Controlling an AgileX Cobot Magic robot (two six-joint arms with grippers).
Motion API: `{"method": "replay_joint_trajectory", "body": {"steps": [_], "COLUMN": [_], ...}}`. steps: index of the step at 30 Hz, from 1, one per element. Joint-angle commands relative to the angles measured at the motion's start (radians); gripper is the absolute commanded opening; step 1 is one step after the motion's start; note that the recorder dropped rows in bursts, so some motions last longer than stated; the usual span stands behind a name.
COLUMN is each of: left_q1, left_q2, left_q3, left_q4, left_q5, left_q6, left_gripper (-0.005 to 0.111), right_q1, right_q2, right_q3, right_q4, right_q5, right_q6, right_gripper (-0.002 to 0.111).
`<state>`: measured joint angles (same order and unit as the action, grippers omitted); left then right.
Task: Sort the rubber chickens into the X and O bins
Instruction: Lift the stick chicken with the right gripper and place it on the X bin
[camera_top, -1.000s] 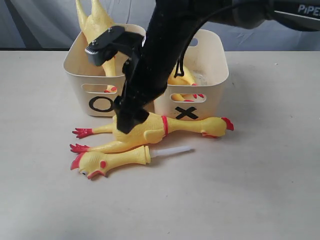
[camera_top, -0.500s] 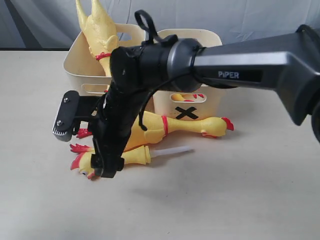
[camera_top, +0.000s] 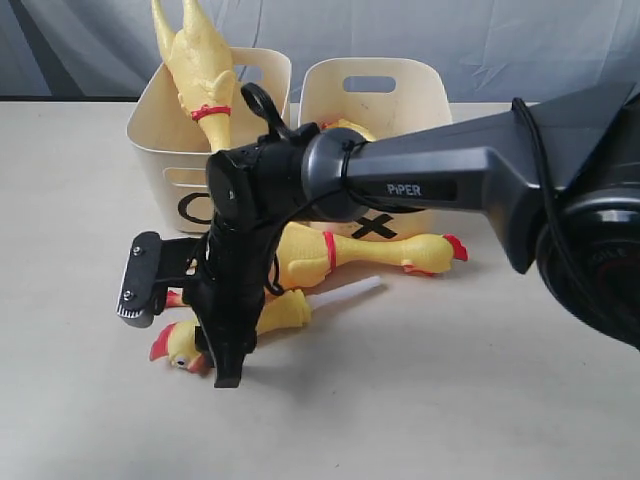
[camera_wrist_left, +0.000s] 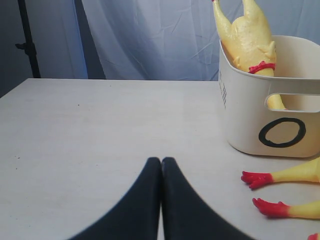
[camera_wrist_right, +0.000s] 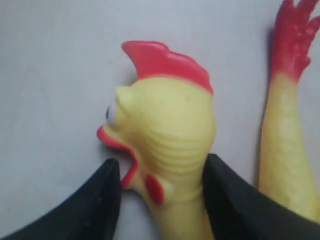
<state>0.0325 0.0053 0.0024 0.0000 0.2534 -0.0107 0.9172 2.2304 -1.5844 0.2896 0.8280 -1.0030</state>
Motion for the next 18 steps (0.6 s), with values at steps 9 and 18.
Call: {"method": "replay_joint_trajectory", "body": {"steps": [9, 18], "left_q1": [-0.004, -0.004], "left_q2": [-0.005, -0.005], "left_q3": [-0.002, -0.002], "left_q4": [0.0, 0.0], "left_q5": [-0.013, -0.013], "left_q6": [-0.004, -0.004], "left_gripper": [0.0, 0.0], "right_q1": [0.037, 0.037], "right_q2": [-0.367, -0.541], "right_q3": [0.01, 0.01], "right_q4": [-0.079, -0.458], "right_q5": [0.191, 0.022], "right_q6": [0.099, 0.212], "right_gripper": [-0.001, -0.001]}}
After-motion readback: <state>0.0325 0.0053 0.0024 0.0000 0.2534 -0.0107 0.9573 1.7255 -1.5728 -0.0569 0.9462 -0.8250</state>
